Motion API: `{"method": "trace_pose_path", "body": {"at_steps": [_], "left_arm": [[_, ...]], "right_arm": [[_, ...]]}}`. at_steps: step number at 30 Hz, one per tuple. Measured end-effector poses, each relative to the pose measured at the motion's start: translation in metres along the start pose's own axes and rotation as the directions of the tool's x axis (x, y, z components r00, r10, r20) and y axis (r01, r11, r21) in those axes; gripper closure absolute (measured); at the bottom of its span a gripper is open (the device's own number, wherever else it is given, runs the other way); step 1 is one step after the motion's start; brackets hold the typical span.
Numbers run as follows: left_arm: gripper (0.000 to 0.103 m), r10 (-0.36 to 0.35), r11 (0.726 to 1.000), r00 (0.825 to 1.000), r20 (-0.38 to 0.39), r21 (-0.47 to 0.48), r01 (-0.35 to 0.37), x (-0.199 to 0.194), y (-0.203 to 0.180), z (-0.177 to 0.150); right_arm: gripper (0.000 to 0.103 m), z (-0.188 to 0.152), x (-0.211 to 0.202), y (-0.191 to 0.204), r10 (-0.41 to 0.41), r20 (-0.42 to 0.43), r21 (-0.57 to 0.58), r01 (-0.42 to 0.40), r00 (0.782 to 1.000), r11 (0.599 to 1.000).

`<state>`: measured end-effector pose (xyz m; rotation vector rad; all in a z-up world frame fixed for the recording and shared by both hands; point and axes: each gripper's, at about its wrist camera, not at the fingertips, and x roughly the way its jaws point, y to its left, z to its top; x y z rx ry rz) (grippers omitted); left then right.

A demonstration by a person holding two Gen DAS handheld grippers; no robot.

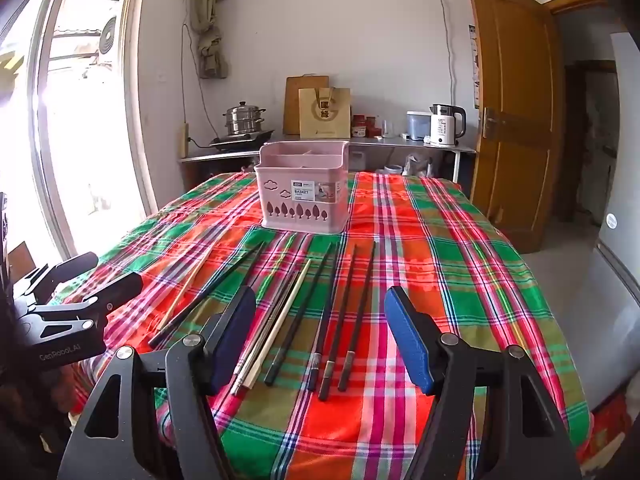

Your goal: Organize utensils

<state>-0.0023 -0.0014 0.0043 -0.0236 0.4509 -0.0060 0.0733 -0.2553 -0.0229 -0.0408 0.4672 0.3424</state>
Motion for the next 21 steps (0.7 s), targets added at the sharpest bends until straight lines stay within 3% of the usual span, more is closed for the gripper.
{"method": "trace_pose_path", "body": {"at_steps": [21], "left_arm": [[0.006,-0.013,1.000,1.000,-0.005,-0.008,0.013,-0.0004,0.0000,0.0001]], "right_arm": [[0.036,-0.0004,0.0013,0.0007,-0.001,-0.003,0.001,0.001,1.000,1.000]]}}
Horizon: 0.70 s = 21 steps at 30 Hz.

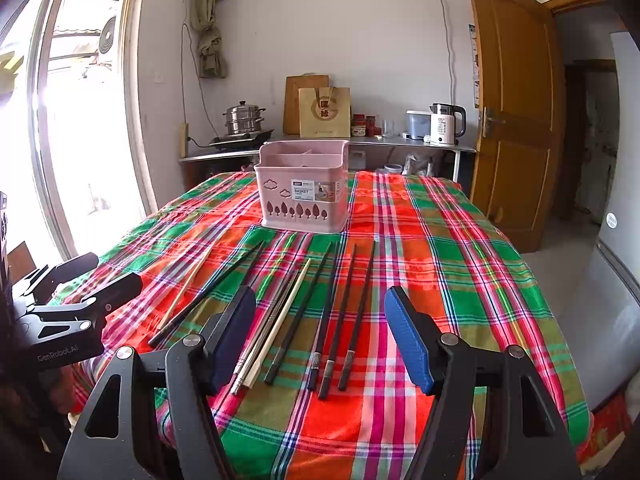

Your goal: Organize utensils

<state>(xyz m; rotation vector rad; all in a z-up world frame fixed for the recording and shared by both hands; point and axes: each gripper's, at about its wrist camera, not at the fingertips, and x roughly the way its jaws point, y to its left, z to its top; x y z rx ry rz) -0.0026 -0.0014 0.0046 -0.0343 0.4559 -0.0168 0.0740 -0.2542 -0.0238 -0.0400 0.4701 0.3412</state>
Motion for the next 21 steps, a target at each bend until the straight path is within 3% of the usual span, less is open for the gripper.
{"method": "trace_pose_path", "body": {"at_steps": [21], "left_arm": [[0.006,0.002,1.000,1.000,0.003,0.003,-0.002,-0.0011,-0.0008,0.0034]], "right_arm": [[0.036,0.0012,-0.0002,0.0003,0.000,0.004,0.002,0.000,1.000,1.000]]}}
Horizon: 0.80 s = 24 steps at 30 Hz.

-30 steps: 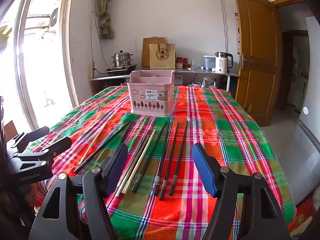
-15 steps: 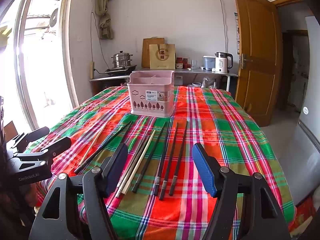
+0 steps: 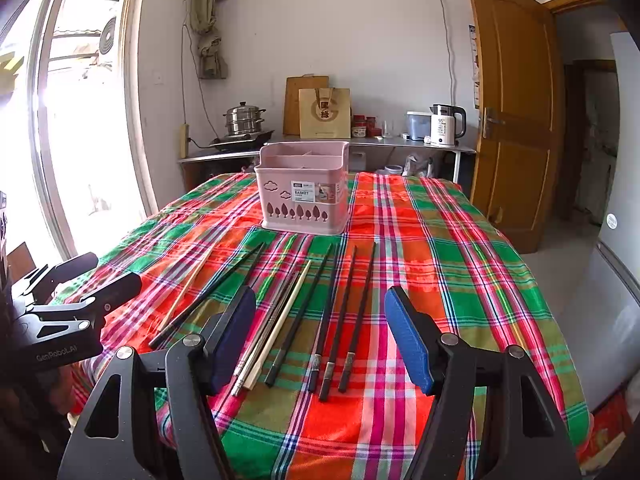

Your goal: Organize utensils

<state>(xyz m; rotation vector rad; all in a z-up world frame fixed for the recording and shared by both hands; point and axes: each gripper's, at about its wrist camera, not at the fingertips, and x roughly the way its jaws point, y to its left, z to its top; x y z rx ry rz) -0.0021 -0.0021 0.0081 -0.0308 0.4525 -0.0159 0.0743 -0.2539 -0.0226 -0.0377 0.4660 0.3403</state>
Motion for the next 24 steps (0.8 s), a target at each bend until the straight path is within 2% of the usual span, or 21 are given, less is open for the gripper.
{"method": "trace_pose_path", "body": {"at_steps": [24], "left_arm": [[0.006,-0.005,1.000,1.000,0.002,-0.001,0.005,-0.0009,-0.0022,0.0007]], "right_arm": [[0.036,0.0001,0.0009,0.0010,0.002,0.002,-0.001,-0.002,1.000,1.000]]}}
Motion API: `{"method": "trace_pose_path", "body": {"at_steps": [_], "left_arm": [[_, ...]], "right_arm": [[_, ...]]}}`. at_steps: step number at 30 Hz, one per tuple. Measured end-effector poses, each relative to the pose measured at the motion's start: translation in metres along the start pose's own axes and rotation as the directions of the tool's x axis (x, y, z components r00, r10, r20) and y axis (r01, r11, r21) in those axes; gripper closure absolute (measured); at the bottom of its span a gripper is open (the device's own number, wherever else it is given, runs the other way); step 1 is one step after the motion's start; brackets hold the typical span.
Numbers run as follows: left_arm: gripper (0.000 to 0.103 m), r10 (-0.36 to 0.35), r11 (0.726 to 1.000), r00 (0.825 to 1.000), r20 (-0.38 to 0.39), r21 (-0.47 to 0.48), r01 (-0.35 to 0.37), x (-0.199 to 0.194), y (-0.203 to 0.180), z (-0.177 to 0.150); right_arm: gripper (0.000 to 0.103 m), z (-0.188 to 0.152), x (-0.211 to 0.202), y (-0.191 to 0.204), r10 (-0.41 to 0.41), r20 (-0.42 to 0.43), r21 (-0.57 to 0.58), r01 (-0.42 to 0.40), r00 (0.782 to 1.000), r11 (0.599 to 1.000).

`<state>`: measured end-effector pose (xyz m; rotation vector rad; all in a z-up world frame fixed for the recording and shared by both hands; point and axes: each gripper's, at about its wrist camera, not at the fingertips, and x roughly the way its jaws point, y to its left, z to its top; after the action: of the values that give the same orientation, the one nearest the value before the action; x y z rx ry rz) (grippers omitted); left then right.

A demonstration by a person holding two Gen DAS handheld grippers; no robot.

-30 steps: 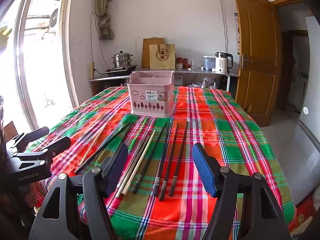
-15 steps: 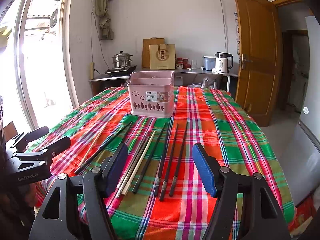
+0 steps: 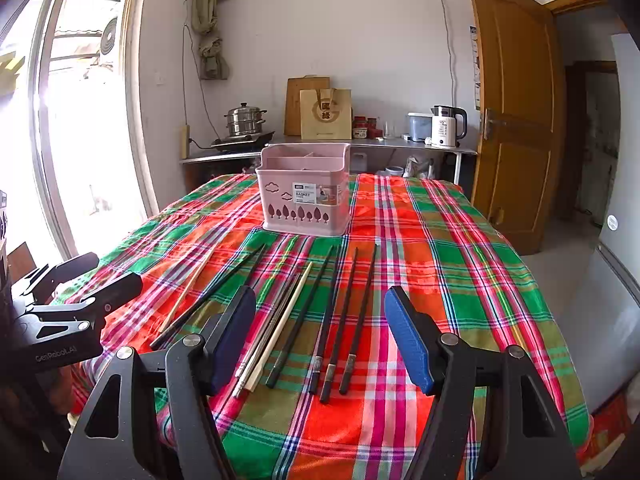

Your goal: Organize utensils

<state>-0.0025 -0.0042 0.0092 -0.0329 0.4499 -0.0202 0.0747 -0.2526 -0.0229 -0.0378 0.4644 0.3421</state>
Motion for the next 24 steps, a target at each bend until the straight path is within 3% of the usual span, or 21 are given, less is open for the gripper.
{"method": "trace_pose_path", "body": {"at_steps": [14,24], "left_arm": [[0.006,0.004,1.000,1.000,-0.028,0.021,-0.004,0.017,0.002,0.002],[0.009,-0.027,0.999,0.992,-0.126,0.031,0.031,0.064,0.009,0.011]], "right_arm": [[0.036,0.000,0.012,-0.004,0.003,-0.019,0.000,-0.003,1.000,1.000],[0.036,0.012,0.047,-0.012,0.014,-0.070,-0.007,-0.014,0.997,1.000]]}}
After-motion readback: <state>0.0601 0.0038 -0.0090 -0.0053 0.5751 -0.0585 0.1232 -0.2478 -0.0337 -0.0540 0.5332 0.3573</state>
